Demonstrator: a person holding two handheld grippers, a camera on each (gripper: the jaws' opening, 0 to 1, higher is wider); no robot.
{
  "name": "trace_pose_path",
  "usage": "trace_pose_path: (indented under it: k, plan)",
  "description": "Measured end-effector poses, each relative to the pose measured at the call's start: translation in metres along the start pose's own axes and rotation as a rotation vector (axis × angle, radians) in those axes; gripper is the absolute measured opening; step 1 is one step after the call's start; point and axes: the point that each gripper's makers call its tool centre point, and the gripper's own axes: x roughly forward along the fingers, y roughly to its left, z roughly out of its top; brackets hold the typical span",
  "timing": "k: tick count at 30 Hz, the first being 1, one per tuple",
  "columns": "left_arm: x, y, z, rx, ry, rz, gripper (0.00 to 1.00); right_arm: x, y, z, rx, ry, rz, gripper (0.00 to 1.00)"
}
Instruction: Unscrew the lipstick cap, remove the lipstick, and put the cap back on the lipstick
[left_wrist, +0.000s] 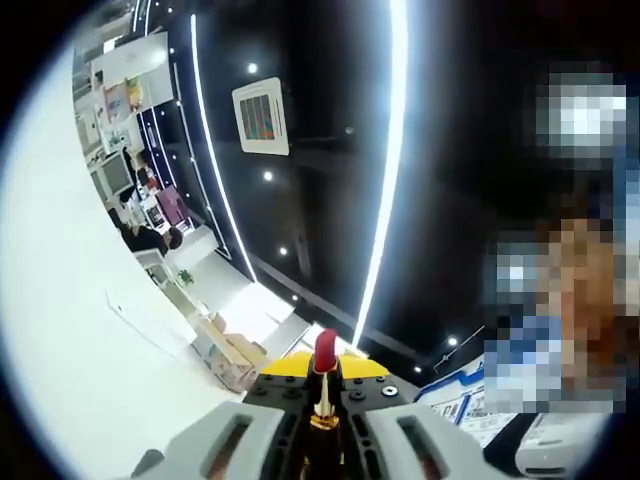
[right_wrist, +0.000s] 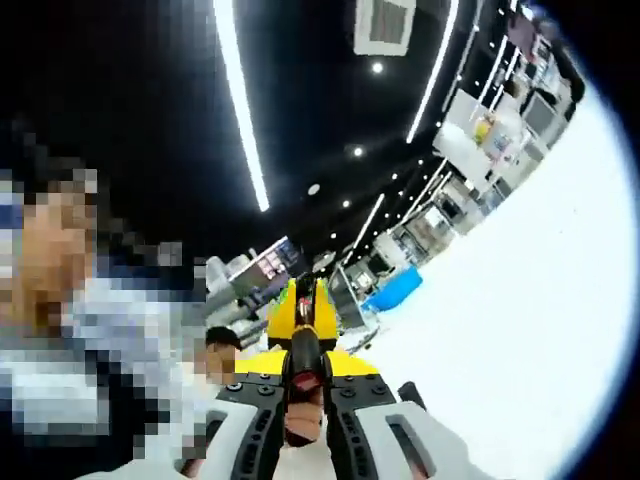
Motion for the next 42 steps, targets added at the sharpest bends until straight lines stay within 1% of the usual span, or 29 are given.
trace_pose_path:
  k: [1, 2, 3, 5, 8, 9, 10, 12, 14, 16, 18, 21, 27, 30, 32, 35, 38, 42]
  plan:
    - [0.000, -0.001, 0.000, 0.000, -0.001, -0.001, 0.09, 0.001, 0.001, 0.000, -0.049, 0.008, -0.007, 0.12]
    - [0.001, -0.002, 0.000, 0.000, -0.002, -0.002, 0.09, 0.001, 0.002, 0.000, -0.076, 0.011, -0.009, 0.12]
    - [0.001, -0.002, 0.001, 0.000, -0.004, -0.004, 0.09, -0.001, 0.010, 0.002, -0.116, 0.017, -0.012, 0.13]
    - [0.001, -0.002, 0.002, 0.002, -0.005, -0.004, 0.09, -0.001, 0.012, 0.002, -0.209, 0.027, -0.032, 0.13]
    - [0.000, -0.002, 0.002, -0.003, -0.008, -0.001, 0.09, 0.000, 0.014, 0.002, -0.311, 0.048, -0.050, 0.13]
    - [0.000, -0.002, 0.002, -0.005, -0.008, -0.001, 0.09, 0.000, 0.014, 0.002, -0.331, 0.052, -0.055, 0.13]
    - [0.000, -0.002, 0.002, -0.004, -0.009, 0.000, 0.09, 0.000, 0.013, 0.003, -0.373, 0.054, -0.063, 0.13]
    - [0.000, -0.002, 0.002, -0.004, -0.008, 0.000, 0.09, 0.000, 0.013, 0.003, -0.411, 0.062, -0.070, 0.13]
    - [0.000, -0.001, 0.001, -0.009, -0.006, 0.002, 0.09, 0.000, 0.013, 0.003, -0.470, 0.072, -0.080, 0.13]
    - [0.000, -0.001, 0.001, -0.011, -0.005, 0.002, 0.09, 0.000, 0.015, 0.002, -0.504, 0.083, -0.076, 0.12]
    - [0.000, -0.003, 0.001, -0.015, -0.006, -0.001, 0.09, 0.001, 0.015, 0.001, -0.591, 0.105, -0.090, 0.13]
    - [0.000, -0.003, 0.002, -0.016, -0.006, -0.001, 0.09, 0.001, 0.016, -0.001, -0.639, 0.119, -0.098, 0.13]
    - [0.000, -0.003, 0.001, -0.018, -0.007, 0.002, 0.09, 0.001, 0.012, -0.002, -0.772, 0.154, -0.126, 0.13]
    - [0.000, -0.002, 0.001, -0.017, -0.004, 0.005, 0.09, 0.001, 0.012, -0.004, -0.793, 0.162, -0.132, 0.13]
    - [0.000, -0.003, 0.001, -0.014, -0.002, 0.003, 0.09, 0.000, 0.011, -0.003, -0.783, 0.163, -0.139, 0.12]
    - [0.001, -0.003, 0.001, -0.011, -0.002, -0.001, 0.09, -0.001, 0.010, 0.000, -0.727, 0.148, -0.135, 0.11]
    - [0.001, -0.003, 0.000, -0.006, 0.001, 0.001, 0.09, -0.001, 0.009, -0.001, -0.690, 0.145, -0.133, 0.11]
    - [0.001, -0.001, -0.001, -0.013, 0.001, 0.002, 0.09, -0.002, 0.009, -0.001, -0.543, 0.122, -0.116, 0.11]
